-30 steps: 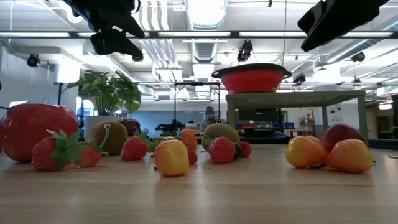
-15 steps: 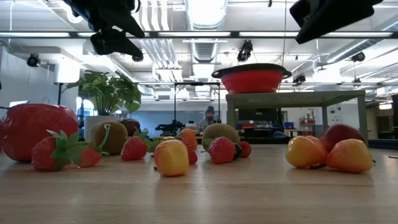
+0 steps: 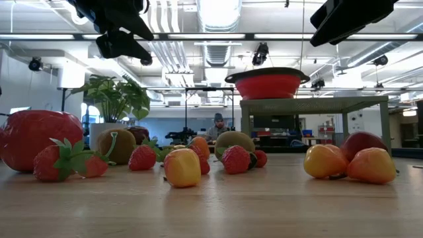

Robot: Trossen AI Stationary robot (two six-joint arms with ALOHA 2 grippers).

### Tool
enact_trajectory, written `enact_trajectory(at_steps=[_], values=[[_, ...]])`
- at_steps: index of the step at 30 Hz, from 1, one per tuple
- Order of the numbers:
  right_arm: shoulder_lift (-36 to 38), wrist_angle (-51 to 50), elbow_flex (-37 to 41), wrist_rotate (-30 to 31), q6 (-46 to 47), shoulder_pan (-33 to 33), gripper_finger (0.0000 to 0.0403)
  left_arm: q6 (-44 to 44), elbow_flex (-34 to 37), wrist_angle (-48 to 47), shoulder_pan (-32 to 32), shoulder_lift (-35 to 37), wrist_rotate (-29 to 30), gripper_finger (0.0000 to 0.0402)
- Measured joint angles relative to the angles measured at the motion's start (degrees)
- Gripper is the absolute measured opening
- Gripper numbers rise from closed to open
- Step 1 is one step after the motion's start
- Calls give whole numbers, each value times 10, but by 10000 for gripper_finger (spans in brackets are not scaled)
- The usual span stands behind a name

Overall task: Pick & Place Fruit
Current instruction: Put the pear into the strainer bowl on the shelf

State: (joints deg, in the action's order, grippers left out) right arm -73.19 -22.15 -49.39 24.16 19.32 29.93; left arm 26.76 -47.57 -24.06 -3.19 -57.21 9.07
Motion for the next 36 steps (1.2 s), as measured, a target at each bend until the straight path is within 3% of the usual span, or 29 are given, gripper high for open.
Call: enact_trajectory(at_steps=[26,36], values=[[0,-1,0,0,-4,0,8,0,0,0,0,0,0,273],[0,-61,1,-11,76,1,8,0,0,0,0,0,0,273]])
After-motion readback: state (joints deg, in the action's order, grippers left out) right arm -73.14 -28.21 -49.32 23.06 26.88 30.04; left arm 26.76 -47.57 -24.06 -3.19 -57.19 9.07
